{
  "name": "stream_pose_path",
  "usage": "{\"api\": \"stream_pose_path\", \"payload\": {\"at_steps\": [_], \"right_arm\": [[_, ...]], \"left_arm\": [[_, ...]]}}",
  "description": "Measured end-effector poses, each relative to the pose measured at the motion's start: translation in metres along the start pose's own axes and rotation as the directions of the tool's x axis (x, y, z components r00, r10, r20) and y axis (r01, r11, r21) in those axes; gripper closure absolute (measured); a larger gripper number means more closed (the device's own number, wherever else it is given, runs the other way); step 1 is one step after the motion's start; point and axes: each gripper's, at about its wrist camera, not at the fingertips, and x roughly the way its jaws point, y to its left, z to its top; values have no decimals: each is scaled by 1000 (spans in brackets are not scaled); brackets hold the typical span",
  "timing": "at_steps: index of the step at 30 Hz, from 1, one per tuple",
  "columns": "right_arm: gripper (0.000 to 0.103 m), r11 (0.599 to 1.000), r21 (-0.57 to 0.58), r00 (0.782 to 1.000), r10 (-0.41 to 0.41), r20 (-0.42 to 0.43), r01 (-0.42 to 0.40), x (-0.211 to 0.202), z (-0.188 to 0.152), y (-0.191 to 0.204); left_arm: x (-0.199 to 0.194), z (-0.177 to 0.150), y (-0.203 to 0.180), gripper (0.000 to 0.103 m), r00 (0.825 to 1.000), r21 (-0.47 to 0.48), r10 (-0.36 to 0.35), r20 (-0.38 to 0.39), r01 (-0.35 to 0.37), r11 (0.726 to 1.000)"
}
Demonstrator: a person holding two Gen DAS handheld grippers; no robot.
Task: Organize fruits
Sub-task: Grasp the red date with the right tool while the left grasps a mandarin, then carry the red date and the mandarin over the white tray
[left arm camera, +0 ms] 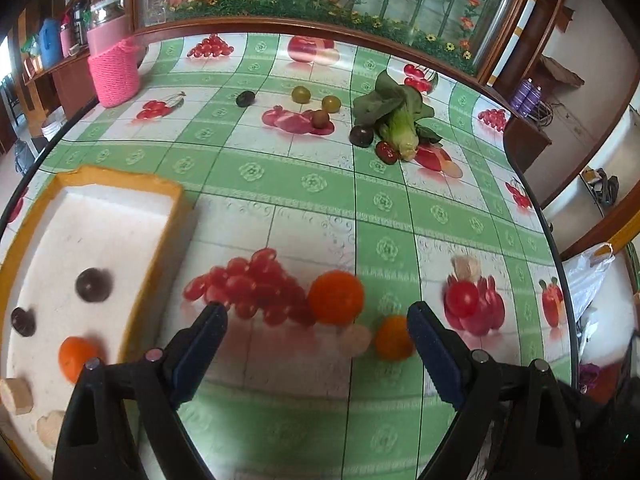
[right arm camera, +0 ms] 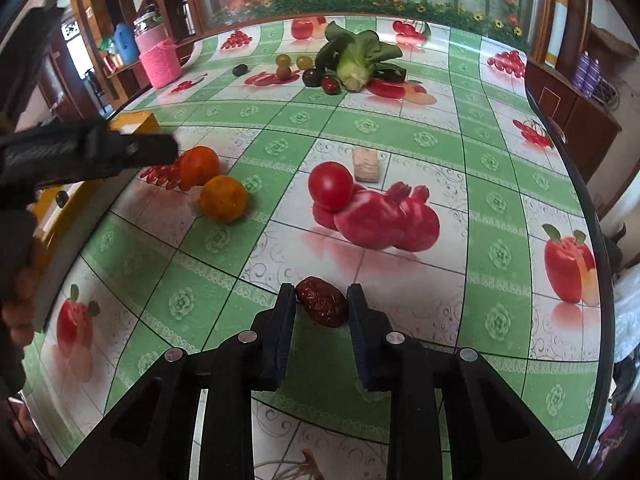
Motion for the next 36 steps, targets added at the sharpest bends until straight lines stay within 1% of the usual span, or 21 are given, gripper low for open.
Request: {"api": "stream_pose_path", "payload": {"at_steps": [3,4,5,6,7,8,9,10,11,15,18,25,28,32,36], "right_arm": [[77,1000,10,1000,2,-6,-2,1,-1,-3],[77,1000,14,1000,4,-7,-4,1,-2,-4],[77,1000,18,1000,5,-8,-5,2,-2,-4],[77,1000,22,1000,5,-7,-5,2,-2,-5],[77,1000,24,1000,7,-8,-7,2,-2,-5],[77,1000,26,1000,8,-8,-8,2,-2,-5],[77,1000,28,1000,8,-7,-8,2,-2,-5],[77,1000,29,1000,8,-7,-8,2,-2,-5],[77,1000,29,1000,7,-6,-7,2,-2,-5],[77,999,33,1000,0,1,0,-1,-2,-3],[77,999,33,1000,-2,9,2,-6,-2,-1],[77,999,50,1000,-12,22,11,-21,-5,-1],[77,999,48,1000,-23,17,23,-26,-10,0],[77,999,37,999,-33,8,32,-29,-19,6],[77,999,23,1000,-29,0,29,-30,-21,17]], "left_arm": [[18,6,0,11,1000,-24,2,-25,-3,1000],[23,7,0,16,999,-33,-5,-37,4,999],[28,6,1,25,999,-36,-15,-51,13,999],[33,5,0,30,998,-37,-24,-67,21,999],[33,3,-1,34,999,-23,-14,-47,13,1000],[32,2,-2,44,1000,-1,-3,-31,2,1000],[33,1,-3,46,1000,16,1,-32,0,1000],[31,1,-3,58,1000,26,-6,-20,7,1000],[31,2,-1,65,999,20,-37,-30,37,999],[20,-1,6,65,998,-2,-53,-23,53,999],[6,-9,8,65,998,5,-65,-9,65,998],[-35,-38,12,65,993,37,-120,13,120,992],[-50,-53,17,65,990,32,-141,15,140,990],[-66,-69,24,65,988,11,-153,23,153,988],[-78,-77,30,65,987,-3,-153,40,153,988]]}}
